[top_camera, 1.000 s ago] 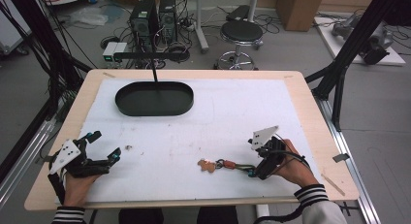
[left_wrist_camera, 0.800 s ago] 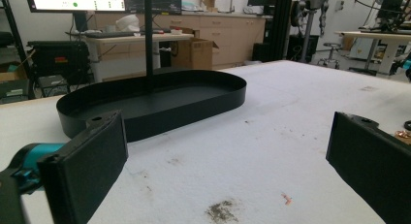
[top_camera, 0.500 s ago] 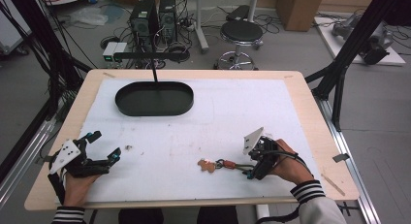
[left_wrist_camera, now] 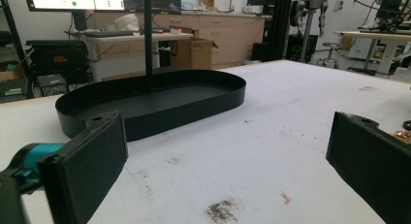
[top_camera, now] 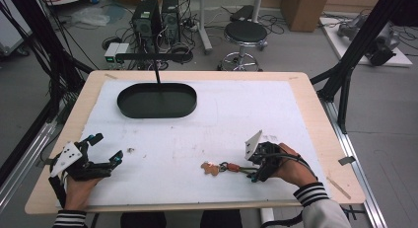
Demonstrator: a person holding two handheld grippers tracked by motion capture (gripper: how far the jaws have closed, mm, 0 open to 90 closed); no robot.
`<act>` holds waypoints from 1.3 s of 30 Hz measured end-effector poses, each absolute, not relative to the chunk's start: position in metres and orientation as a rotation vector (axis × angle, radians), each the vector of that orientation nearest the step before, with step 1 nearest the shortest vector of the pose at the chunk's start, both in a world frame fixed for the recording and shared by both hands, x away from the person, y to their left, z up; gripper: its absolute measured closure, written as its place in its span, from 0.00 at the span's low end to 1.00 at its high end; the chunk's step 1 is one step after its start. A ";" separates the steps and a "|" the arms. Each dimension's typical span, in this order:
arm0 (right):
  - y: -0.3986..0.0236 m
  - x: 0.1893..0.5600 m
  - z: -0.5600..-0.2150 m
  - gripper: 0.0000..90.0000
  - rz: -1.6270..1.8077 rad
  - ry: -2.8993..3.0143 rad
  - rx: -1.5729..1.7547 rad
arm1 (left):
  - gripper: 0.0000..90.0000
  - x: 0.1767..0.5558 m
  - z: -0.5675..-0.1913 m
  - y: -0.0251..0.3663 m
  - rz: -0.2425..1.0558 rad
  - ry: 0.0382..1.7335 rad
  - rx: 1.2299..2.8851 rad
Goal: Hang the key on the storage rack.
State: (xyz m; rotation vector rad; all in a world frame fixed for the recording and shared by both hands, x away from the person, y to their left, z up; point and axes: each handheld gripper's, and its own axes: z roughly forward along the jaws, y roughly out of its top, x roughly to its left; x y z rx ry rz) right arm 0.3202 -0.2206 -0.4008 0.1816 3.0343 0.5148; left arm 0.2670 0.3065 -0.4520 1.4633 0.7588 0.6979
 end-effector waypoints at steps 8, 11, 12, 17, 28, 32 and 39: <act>-0.215 0.320 -0.402 0.54 0.447 3.050 0.164 | 0.02 0.267 -0.452 0.306 0.697 0.759 1.464; -0.213 0.320 -0.402 0.57 0.433 3.052 0.163 | 0.02 0.267 -0.452 0.306 0.702 0.757 1.471; -0.213 0.320 -0.401 0.58 0.432 3.055 0.173 | 0.02 0.267 -0.452 0.305 0.701 0.758 1.469; -0.212 0.321 -0.402 0.62 0.410 3.068 0.174 | 0.02 0.267 -0.452 0.306 0.699 0.758 1.469; -0.209 0.321 -0.406 0.86 0.310 3.101 0.173 | 0.02 0.268 -0.452 0.305 0.697 0.758 1.479; -0.205 0.322 -0.405 0.88 0.268 3.107 0.151 | 0.02 0.268 -0.452 0.305 0.698 0.759 1.478; -0.206 0.322 -0.405 0.89 0.293 3.117 0.172 | 0.02 0.268 -0.452 0.305 0.696 0.758 1.480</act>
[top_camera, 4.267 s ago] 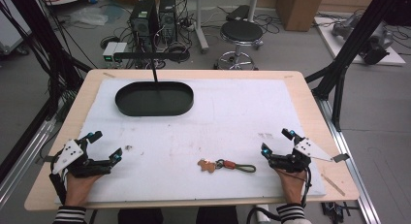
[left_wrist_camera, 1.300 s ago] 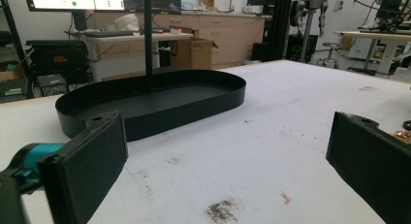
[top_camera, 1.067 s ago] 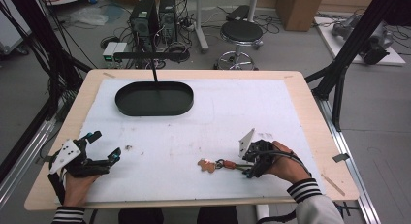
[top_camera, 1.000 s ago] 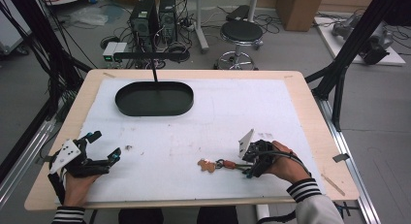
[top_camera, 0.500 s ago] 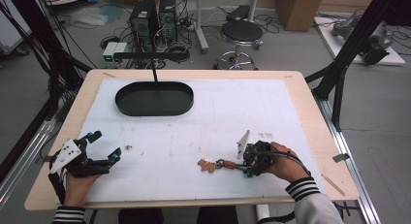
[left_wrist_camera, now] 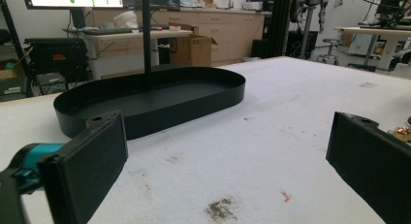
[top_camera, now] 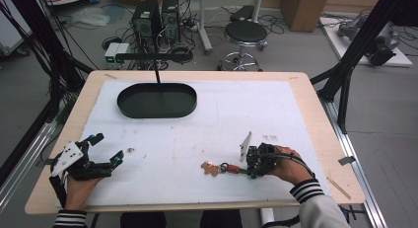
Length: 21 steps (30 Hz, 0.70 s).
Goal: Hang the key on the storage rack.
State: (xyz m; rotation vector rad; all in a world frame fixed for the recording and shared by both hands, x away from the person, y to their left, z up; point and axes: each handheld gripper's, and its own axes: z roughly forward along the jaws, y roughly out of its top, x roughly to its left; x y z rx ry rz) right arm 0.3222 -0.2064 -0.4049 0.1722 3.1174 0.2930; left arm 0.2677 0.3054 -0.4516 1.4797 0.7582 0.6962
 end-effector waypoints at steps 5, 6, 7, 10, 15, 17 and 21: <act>-0.207 0.323 -0.402 0.89 0.355 3.126 0.172 | 0.02 0.270 -0.451 0.305 0.681 0.769 1.490; -0.207 0.324 -0.401 0.89 0.371 3.126 0.178 | 0.02 0.270 -0.451 0.305 0.678 0.771 1.495; -0.207 0.324 -0.401 0.89 0.371 3.126 0.178 | 0.02 0.270 -0.451 0.305 0.678 0.771 1.495; -0.208 0.326 -0.395 0.89 0.490 3.096 0.177 | 0.02 0.272 -0.448 0.302 0.650 0.749 1.575; -0.210 0.328 -0.387 0.89 0.638 3.072 0.206 | 0.02 0.280 -0.436 0.294 0.565 0.683 1.670; -0.210 0.331 -0.384 0.89 0.707 3.062 0.236 | 0.02 0.283 -0.428 0.289 0.551 0.653 1.700; -0.209 0.334 -0.378 0.89 0.829 3.026 0.219 | 0.02 0.291 -0.410 0.280 0.521 0.617 1.738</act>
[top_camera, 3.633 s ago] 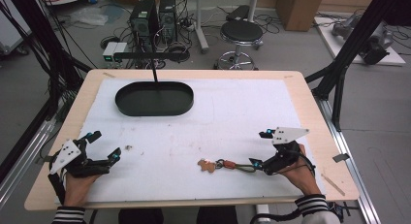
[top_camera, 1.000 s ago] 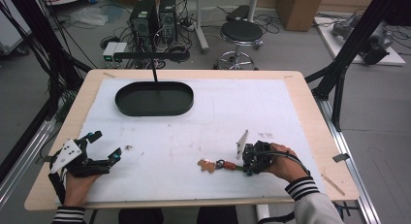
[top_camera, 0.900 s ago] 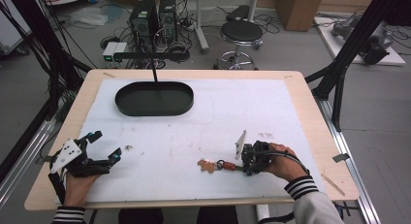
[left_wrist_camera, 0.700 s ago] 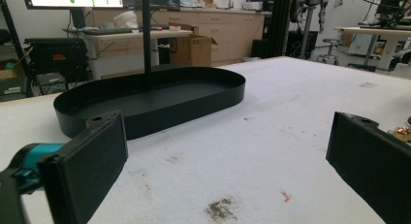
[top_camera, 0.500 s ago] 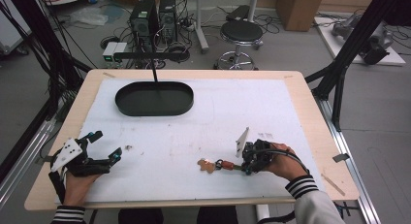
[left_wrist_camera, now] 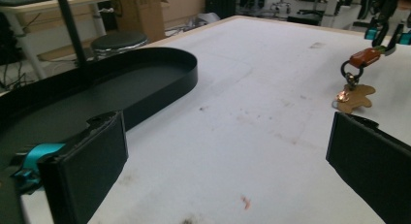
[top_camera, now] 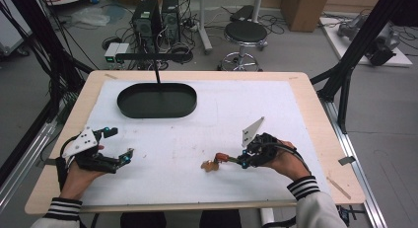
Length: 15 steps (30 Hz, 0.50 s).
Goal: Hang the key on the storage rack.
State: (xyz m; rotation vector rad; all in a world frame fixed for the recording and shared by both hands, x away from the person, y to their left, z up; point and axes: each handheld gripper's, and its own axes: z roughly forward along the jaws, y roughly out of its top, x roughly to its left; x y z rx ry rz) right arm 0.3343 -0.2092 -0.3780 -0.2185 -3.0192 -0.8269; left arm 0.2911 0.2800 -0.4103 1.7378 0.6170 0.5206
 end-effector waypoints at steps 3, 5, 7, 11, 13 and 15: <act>-0.210 0.335 -0.375 0.89 -0.878 -3.009 -0.221 | 0.02 0.295 -0.402 0.275 0.508 0.594 1.755; -0.211 0.337 -0.370 0.89 -0.957 -2.987 -0.217 | 0.02 0.300 -0.391 0.267 0.477 0.560 1.786; -0.211 0.337 -0.368 0.89 -0.994 -2.979 -0.204 | 0.02 0.303 -0.386 0.261 0.461 0.539 1.806; -0.207 0.338 -0.366 0.89 -1.044 -2.972 -0.169 | 0.02 0.309 -0.376 0.247 0.409 0.494 1.837; -0.203 0.339 -0.364 0.89 -1.075 -2.961 -0.145 | 0.02 0.311 -0.372 0.242 0.384 0.474 1.848; -0.200 0.341 -0.361 0.89 -1.115 -2.954 -0.123 | 0.02 0.312 -0.367 0.235 0.367 0.446 1.863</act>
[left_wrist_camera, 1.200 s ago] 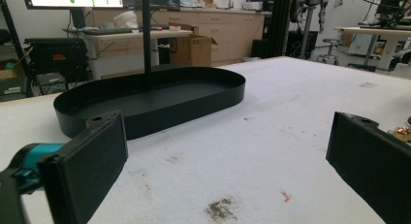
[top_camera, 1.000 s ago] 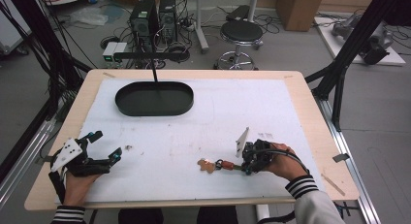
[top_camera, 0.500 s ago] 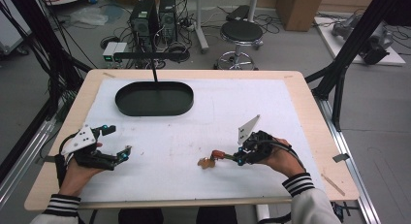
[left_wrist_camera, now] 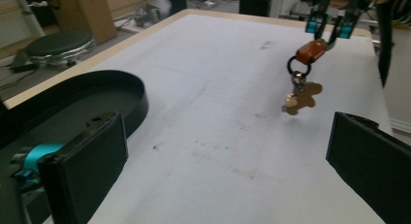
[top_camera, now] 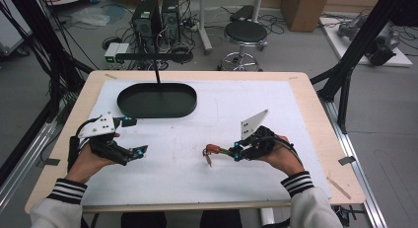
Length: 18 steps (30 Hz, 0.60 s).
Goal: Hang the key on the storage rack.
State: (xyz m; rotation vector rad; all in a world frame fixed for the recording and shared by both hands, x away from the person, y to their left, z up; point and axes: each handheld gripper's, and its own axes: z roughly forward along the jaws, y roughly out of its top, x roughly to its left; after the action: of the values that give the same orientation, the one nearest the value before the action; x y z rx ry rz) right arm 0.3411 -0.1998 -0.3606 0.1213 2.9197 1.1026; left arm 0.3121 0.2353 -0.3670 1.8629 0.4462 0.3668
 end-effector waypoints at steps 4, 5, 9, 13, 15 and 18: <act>-0.193 0.343 -0.355 0.89 1.166 2.890 0.084 | 0.02 0.315 -0.357 0.223 0.334 0.400 1.889; -0.192 0.343 -0.354 0.89 1.172 2.886 0.080 | 0.02 0.317 -0.354 0.219 0.332 0.393 1.898; -0.187 0.346 -0.350 0.89 1.206 2.874 0.048 | 0.02 0.323 -0.345 0.206 0.305 0.358 1.930; -0.181 0.348 -0.345 0.89 1.229 2.861 0.017 | 0.02 0.329 -0.339 0.190 0.268 0.300 1.974; -0.178 0.349 -0.342 0.89 1.233 2.858 0.004 | 0.02 0.331 -0.336 0.182 0.250 0.274 1.992; -0.173 0.350 -0.340 0.89 1.236 2.857 -0.002 | 0.02 0.334 -0.334 0.170 0.223 0.234 2.020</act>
State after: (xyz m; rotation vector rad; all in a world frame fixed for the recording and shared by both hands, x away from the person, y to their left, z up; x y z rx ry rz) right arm 0.3497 -0.1731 -0.3401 -0.0017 2.8565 1.2363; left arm 0.3339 0.1703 -0.3340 2.0203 0.2338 0.2229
